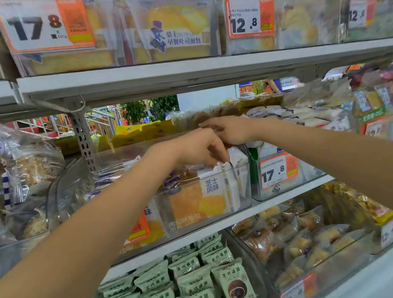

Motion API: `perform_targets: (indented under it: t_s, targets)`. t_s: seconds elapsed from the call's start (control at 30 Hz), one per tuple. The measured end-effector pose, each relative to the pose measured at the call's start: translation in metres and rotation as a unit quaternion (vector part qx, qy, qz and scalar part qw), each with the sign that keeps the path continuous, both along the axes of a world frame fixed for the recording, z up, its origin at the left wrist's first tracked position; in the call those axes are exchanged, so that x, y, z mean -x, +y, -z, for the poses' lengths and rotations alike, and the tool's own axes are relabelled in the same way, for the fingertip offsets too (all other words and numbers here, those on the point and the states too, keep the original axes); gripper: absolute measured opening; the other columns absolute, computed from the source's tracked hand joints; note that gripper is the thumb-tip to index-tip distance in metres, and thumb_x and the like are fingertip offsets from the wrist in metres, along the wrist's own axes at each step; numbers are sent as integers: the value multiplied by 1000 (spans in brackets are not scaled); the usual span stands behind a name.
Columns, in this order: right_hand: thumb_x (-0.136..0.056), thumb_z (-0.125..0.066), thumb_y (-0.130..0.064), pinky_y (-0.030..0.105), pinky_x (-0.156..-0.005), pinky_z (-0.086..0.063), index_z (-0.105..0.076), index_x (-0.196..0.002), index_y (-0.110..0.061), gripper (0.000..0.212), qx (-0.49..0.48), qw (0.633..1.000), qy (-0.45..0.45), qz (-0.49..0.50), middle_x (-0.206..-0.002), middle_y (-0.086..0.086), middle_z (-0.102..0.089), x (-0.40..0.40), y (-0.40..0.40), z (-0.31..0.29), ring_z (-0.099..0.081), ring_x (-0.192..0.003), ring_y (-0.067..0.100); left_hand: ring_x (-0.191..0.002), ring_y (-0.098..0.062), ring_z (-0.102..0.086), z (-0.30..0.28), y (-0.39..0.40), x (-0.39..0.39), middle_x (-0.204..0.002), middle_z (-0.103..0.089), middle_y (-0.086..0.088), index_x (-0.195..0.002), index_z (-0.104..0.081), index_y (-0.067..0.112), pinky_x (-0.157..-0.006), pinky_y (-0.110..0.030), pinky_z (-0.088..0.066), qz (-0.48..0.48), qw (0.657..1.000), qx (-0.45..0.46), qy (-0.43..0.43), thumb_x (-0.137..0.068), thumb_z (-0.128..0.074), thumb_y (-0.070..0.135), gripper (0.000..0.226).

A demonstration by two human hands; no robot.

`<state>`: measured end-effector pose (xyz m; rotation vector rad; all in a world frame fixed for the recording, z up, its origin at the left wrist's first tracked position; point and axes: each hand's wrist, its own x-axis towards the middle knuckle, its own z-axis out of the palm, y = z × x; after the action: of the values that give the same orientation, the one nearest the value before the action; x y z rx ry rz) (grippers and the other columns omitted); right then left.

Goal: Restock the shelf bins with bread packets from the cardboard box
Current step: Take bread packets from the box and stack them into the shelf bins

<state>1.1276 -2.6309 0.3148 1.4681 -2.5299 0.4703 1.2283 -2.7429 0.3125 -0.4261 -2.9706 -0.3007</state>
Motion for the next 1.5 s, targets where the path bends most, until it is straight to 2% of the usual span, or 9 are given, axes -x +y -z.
perform_targets:
  t_s: [0.33,0.53,0.7,0.9,1.03,1.13,1.23,1.37,1.5]
  targets:
    - [-99,-42,-23,27,-87,-36,-41,-140,-17,41,35,999,-29,-15,-136,9,-52,-1,5,10,-50,-120,25,-73,2,-57,0,10,-9,-90,-74,6,-96,-77,15,-74,-6,-38,-20,987,80,138,-84,-70,17,13]
    - [-98,-42,-27,38,-92,-42,-51,-126,-20,29,-123,990,66,32,-124,6,-58,-5,-8,-6,-53,-102,24,-91,-10,-66,2,6,-28,-100,-73,-2,-103,-74,11,-84,-14,-43,-38,962,20,271,-87,-65,9,18]
    - [-98,-47,-26,42,-99,-41,-45,-103,-20,8,-245,966,70,53,-99,5,-51,-22,-10,-12,-50,-98,24,-79,-3,-66,-2,11,-29,-92,-74,0,-96,-77,10,-81,-14,-50,-20,980,-34,192,-83,-70,9,14]
    - [-96,-41,-10,25,-82,-36,-62,-113,-12,27,130,991,18,14,-119,6,-60,-7,-9,-13,-53,-107,20,-75,3,-65,8,10,-23,-90,-74,3,-99,-76,12,-74,-7,-49,-22,994,-71,86,-83,-71,11,17]
    - [-100,-39,-25,33,-91,-39,-51,-130,-16,34,-79,996,50,9,-126,8,-58,-22,-4,3,-53,-108,21,-51,11,-54,6,4,-27,-63,-65,20,-98,-76,11,-57,-3,-44,-87,983,-122,110,-85,-58,-5,27]
    - [-101,-33,-21,48,-110,-23,-41,-135,-18,35,-237,962,117,66,-133,7,-53,-36,-1,13,-46,-125,26,-70,7,-57,15,13,-27,-86,-74,5,-101,-75,12,-67,-8,-43,-108,990,-34,78,-82,-47,-11,41]
    - [-101,-34,-13,37,-98,-33,-39,-138,-12,38,-272,956,95,50,-133,13,-50,-47,-1,7,-49,-112,26,-94,-10,-62,17,14,-26,-107,-72,-2,-105,-74,14,-89,-25,-46,-117,991,-10,69,-84,-46,-11,43]
    - [-98,-44,-10,35,-82,-43,-49,-123,-13,26,-251,968,25,20,-112,10,-54,-42,-8,-4,-52,-90,24,-53,4,-52,16,18,-34,-64,-63,14,-103,-75,19,-59,-12,-41,-108,988,-38,99,-83,-44,-13,49]
    - [-99,-43,-26,62,-113,-1,-39,-139,-20,40,-303,934,156,110,-144,3,-44,-27,-20,4,-28,-140,25,-50,16,-47,16,27,-38,-83,-71,-1,-105,-74,14,-50,0,-32,-94,992,-32,84,-80,-40,-17,52]
